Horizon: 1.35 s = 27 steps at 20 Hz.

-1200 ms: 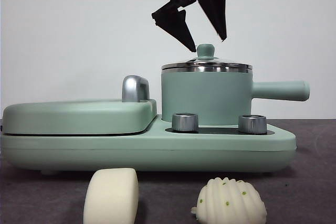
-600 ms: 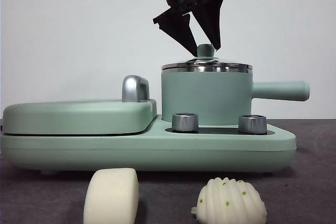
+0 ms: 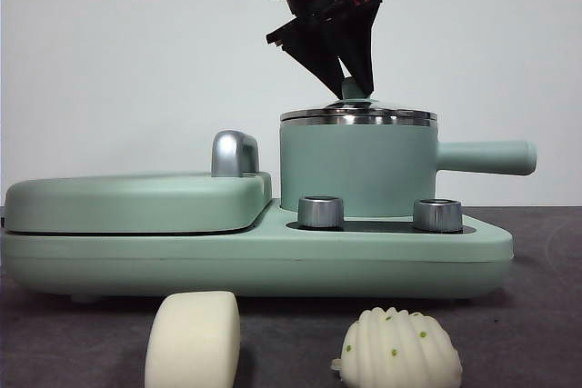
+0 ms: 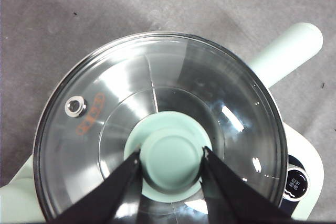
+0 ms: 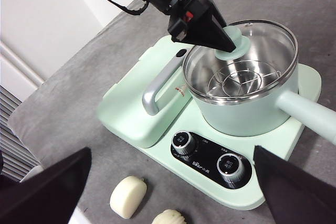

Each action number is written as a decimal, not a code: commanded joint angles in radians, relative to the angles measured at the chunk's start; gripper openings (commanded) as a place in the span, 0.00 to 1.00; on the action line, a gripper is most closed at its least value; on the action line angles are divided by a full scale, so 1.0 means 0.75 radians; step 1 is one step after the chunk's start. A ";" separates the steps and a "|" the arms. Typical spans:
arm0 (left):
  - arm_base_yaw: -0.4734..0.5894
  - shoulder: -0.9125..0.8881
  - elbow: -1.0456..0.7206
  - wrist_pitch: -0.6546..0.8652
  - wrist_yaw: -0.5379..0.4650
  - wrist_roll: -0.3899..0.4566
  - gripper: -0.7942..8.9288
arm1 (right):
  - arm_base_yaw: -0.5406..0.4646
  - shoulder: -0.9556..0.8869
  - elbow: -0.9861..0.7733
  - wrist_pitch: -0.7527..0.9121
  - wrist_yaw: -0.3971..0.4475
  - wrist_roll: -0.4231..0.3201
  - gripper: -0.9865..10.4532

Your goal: Put the buns in a small steamer

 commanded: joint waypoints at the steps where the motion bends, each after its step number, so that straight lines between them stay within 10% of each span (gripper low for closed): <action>1: -0.012 0.036 0.046 0.001 -0.004 0.012 0.17 | 0.005 0.003 0.024 0.005 -0.007 0.004 0.52; 15: 0.055 0.022 0.485 -0.205 -0.019 -0.044 0.17 | 0.113 0.123 0.227 -0.129 0.016 0.015 0.51; 27: 0.413 -0.084 0.489 -0.220 -0.018 -0.079 0.17 | 0.939 0.745 0.430 -0.216 0.559 0.293 0.51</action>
